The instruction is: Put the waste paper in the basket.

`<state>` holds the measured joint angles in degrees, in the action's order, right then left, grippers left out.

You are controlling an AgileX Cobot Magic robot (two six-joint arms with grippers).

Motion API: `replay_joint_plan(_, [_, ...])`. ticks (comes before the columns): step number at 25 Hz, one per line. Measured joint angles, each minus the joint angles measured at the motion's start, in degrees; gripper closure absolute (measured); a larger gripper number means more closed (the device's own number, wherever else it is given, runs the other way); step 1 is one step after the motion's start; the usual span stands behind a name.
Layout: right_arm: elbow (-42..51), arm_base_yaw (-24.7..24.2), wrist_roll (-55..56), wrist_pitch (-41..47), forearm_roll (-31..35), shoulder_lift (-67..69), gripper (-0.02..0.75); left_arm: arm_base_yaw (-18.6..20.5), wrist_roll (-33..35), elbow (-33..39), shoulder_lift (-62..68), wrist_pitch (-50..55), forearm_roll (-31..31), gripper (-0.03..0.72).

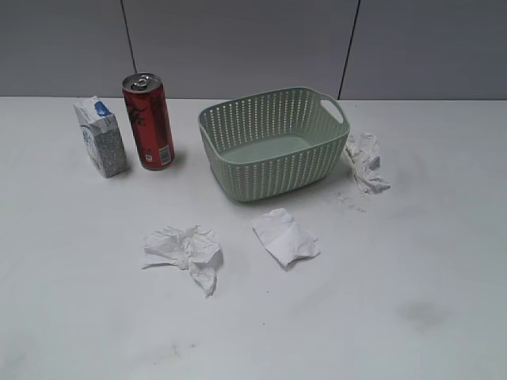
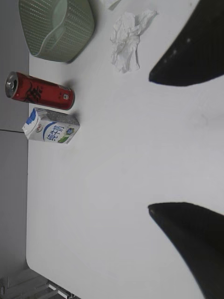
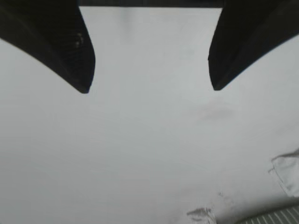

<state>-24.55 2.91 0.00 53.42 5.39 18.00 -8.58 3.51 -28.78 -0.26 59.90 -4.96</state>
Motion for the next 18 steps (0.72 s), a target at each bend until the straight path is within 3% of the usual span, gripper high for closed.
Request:
replay_joint_plan(7, [-5.34, 0.0, -11.89, -5.04, 11.94, 19.53, 0.169, 0.0, 0.0, 0.0, 0.0, 0.0, 0.0, 0.097])
replay_joint_plan(13, [-13.16, 0.0, -22.54, -5.57, 22.11, 37.47, 0.243, 0.0, 0.0, 0.0, 0.0, 0.0, 0.0, 0.097])
replay_joint_plan(18, [-20.73, 3.53, -25.34, -5.17, 22.71, 51.33, 0.261, 0.0, 0.0, 0.0, 0.0, 0.0, 0.0, 0.097])
